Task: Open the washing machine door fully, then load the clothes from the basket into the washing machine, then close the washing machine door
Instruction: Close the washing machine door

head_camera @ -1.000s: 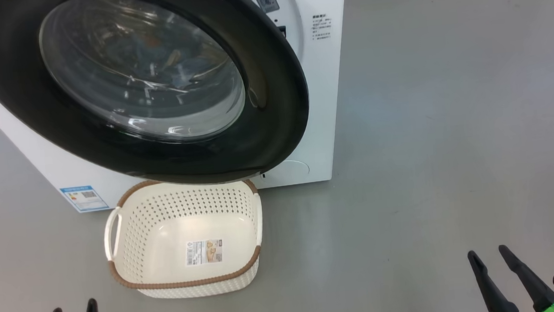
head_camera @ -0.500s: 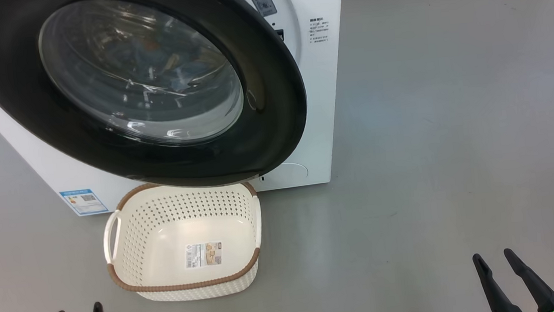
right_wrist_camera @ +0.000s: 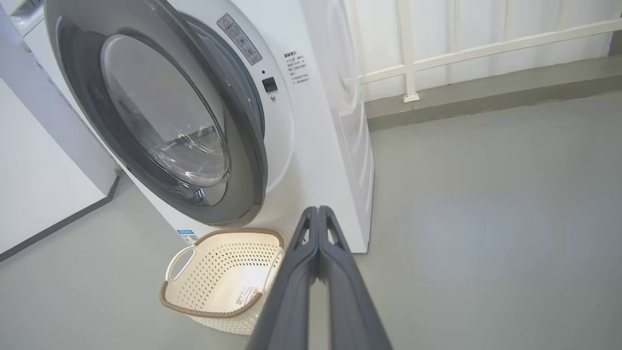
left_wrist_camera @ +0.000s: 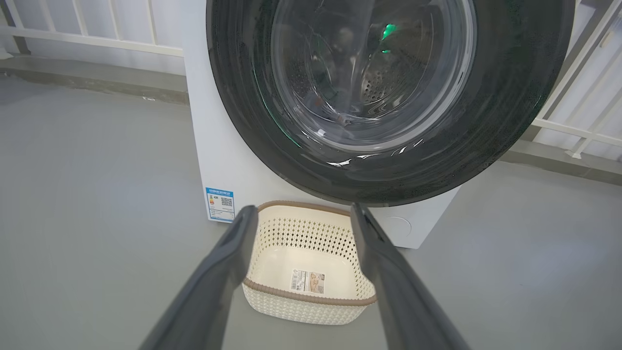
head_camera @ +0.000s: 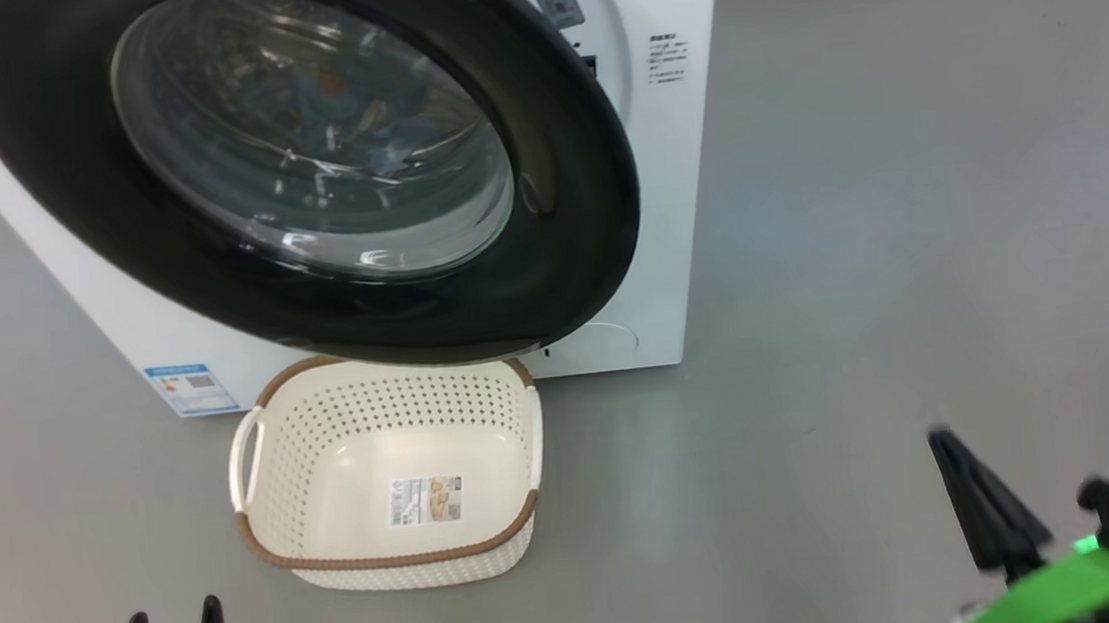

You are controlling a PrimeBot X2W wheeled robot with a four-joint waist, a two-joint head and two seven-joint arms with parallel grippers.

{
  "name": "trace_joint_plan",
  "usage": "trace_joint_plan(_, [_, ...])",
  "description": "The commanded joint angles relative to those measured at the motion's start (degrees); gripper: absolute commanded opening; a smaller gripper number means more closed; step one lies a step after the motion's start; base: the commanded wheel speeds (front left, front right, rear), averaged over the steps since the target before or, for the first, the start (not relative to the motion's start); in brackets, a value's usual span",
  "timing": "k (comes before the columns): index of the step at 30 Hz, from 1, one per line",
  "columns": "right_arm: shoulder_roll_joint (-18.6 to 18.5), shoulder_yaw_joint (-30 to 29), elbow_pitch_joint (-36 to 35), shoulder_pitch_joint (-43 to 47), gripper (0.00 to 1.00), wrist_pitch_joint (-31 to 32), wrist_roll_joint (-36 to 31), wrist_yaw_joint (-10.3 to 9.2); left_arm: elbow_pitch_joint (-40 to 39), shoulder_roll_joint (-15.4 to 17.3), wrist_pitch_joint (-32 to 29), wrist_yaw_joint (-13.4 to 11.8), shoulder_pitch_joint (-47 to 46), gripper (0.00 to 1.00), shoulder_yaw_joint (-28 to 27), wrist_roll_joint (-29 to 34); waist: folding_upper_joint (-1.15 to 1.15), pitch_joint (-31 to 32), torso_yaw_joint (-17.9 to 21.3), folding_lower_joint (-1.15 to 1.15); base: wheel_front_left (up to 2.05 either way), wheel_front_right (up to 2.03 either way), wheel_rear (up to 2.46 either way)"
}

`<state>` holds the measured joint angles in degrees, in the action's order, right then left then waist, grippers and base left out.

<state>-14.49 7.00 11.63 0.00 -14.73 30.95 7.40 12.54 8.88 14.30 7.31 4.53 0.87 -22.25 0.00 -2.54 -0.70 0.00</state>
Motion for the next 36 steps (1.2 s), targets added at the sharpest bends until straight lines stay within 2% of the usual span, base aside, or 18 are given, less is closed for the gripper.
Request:
trace_joint_plan(1, [-0.67, 1.78, -1.66, -3.27, 0.0, -0.27, 0.62, 0.09, -1.65, 0.74, 0.7, 0.18, -1.3, 1.0, -1.86, 0.9, 0.0, -0.34, -0.68, 0.0, 0.0, 0.0, 0.0])
trace_joint_plan(10, [1.37, 6.69, -1.54, -14.98, 0.0, -0.27, 0.95, 0.09, -2.75, -0.63, 0.7, 0.18, -3.07, 1.0, -1.34, 1.69, 0.0, -2.31, -4.57, 0.0, 0.0, 0.0, 0.0])
trace_joint_plan(20, [1.07, 11.65, 2.17, -24.96, 0.0, -0.27, 2.04, 0.09, -3.29, -1.95, 0.7, 0.18, -5.85, 1.0, -0.47, 1.45, 0.0, -5.58, -9.26, 0.0, 0.0, 0.0, 0.0])
trace_joint_plan(36, [0.66, 10.46, 12.64, -39.1, 0.0, -0.27, 3.95, 0.09, -3.79, -3.56, 0.7, 0.18, -11.57, 1.0, 1.96, 0.69, 0.0, -13.62, -13.59, 0.0, 0.0, 0.0, 0.0])
